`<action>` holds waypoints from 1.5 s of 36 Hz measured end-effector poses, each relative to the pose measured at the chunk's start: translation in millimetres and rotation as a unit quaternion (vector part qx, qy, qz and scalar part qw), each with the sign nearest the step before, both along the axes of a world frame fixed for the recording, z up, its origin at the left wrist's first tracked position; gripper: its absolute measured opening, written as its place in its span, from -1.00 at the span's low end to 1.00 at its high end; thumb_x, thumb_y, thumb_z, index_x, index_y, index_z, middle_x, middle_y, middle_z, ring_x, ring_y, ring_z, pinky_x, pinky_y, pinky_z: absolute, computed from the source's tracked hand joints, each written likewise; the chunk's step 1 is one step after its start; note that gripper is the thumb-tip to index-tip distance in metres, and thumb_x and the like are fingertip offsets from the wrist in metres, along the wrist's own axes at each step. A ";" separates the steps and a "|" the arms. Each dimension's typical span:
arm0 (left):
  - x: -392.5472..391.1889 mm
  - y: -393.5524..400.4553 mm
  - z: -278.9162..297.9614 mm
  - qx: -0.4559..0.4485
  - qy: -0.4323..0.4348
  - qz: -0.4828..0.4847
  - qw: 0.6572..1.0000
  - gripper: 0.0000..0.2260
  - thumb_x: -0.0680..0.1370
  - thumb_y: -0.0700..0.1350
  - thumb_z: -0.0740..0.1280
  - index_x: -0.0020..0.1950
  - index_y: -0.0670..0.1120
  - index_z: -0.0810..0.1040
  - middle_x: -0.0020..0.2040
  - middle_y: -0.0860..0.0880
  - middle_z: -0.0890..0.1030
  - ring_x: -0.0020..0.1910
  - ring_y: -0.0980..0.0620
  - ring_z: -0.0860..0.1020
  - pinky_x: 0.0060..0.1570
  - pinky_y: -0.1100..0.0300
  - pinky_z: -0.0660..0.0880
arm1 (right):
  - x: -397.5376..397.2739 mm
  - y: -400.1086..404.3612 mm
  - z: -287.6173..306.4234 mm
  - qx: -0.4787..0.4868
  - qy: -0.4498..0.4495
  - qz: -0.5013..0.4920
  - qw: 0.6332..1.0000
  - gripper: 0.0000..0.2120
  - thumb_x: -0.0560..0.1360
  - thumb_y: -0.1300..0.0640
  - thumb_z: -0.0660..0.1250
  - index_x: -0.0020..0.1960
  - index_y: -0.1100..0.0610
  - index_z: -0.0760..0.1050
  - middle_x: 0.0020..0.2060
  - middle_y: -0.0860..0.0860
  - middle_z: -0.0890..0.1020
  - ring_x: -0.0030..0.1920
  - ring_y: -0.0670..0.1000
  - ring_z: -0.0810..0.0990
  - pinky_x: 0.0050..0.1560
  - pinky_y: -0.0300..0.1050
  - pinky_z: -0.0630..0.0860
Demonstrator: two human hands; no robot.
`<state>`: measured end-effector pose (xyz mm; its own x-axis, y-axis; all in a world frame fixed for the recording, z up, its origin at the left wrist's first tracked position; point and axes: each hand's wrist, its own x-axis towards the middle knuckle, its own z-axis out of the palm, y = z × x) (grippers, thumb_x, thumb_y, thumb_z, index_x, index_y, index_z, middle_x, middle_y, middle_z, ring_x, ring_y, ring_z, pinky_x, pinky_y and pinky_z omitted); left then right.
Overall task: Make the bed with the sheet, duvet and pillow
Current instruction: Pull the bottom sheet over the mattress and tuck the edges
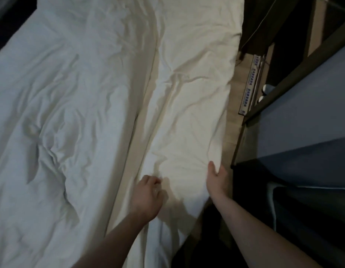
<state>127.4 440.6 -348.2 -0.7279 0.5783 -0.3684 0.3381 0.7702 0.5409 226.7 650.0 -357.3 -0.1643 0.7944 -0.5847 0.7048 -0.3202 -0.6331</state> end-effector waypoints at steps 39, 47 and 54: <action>137.7 -157.3 -14.8 -0.246 -0.056 -0.187 0.949 -0.22 0.45 0.36 0.12 0.61 0.07 0.08 0.62 0.01 -0.03 0.58 -0.06 0.01 0.50 0.13 -0.02 | 202.4 -250.8 -54.3 -0.073 -0.041 0.093 0.992 0.03 0.28 -0.61 -0.06 0.15 0.25 0.60 0.08 0.25 0.65 0.11 0.29 0.59 0.10 0.02 0.47; 113.9 -189.7 25.4 -0.006 0.036 -0.134 0.990 -0.52 0.41 0.02 0.38 0.33 0.04 0.49 0.39 0.01 0.45 0.32 -0.03 0.44 0.30 0.15 0.39 | 206.9 -243.4 -50.3 -0.030 -0.119 0.056 0.991 -0.64 0.61 0.06 0.28 0.21 0.34 0.56 0.16 0.35 0.59 0.19 0.36 0.53 0.21 0.07 0.41; 6.4 -301.3 44.3 -0.173 0.164 -0.044 0.970 -0.27 0.36 0.26 0.36 0.47 0.04 0.32 0.50 -0.06 0.30 0.43 -0.15 0.32 0.33 -0.12 0.28 | 168.5 -284.6 -37.5 -0.017 -0.175 0.003 0.984 -0.57 0.47 0.22 0.40 0.28 0.30 0.38 0.29 0.33 0.40 0.27 0.32 0.41 0.26 0.09 0.34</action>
<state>133.8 139.3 -303.8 -0.7928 0.5258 -0.3081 0.5205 0.8472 0.1066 395.2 365.3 -394.8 0.0475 0.7736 -0.6319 0.8797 -0.3320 -0.3404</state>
